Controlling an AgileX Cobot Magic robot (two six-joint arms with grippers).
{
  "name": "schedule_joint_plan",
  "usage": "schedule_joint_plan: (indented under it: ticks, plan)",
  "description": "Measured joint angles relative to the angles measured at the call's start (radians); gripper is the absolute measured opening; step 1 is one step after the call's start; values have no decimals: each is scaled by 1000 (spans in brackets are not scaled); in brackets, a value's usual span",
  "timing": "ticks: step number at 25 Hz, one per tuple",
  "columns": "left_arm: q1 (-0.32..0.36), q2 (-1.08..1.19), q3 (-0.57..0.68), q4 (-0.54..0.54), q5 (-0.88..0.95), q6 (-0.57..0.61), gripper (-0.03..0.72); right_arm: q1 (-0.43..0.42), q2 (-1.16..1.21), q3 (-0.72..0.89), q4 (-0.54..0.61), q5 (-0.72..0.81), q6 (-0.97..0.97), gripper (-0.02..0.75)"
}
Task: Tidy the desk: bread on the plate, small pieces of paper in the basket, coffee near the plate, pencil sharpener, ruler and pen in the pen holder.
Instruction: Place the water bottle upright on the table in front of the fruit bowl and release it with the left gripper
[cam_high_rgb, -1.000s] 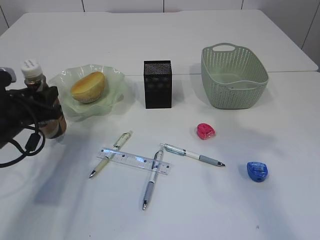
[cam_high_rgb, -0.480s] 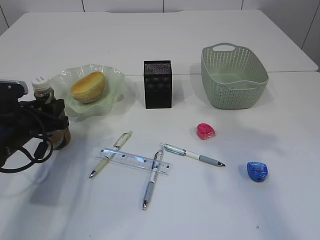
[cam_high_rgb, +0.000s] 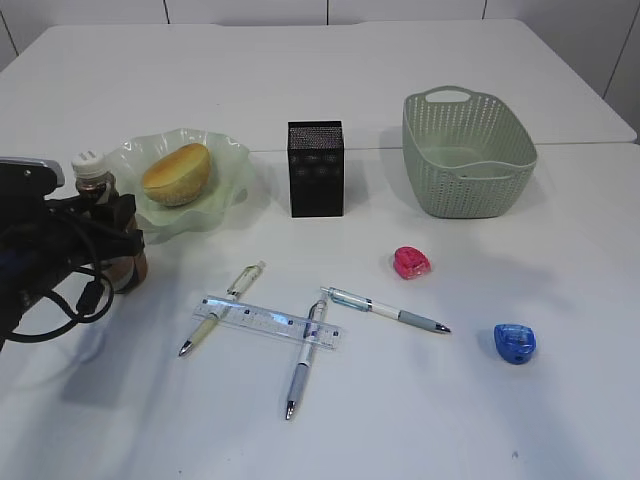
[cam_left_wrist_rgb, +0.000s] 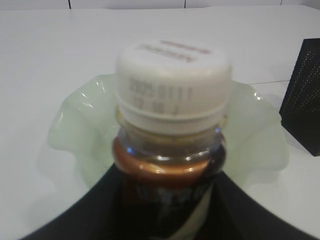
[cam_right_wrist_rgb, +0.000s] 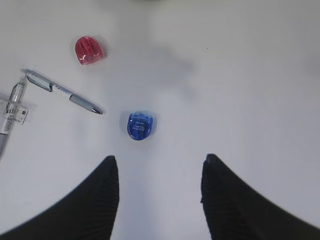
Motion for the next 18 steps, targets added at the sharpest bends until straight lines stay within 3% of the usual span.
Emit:
schedule_joint_plan:
  ticks: [5,13,18]
  plan:
    - [0,0,0,11,0,0,315,0,0,0,0,0,-2,426]
    - [0,0,-2,19,-9,0,456,0,0,0,0,0,-2,425]
    - [0,0,-2,19,-14,0,476,0,0,0,0,0,-2,426]
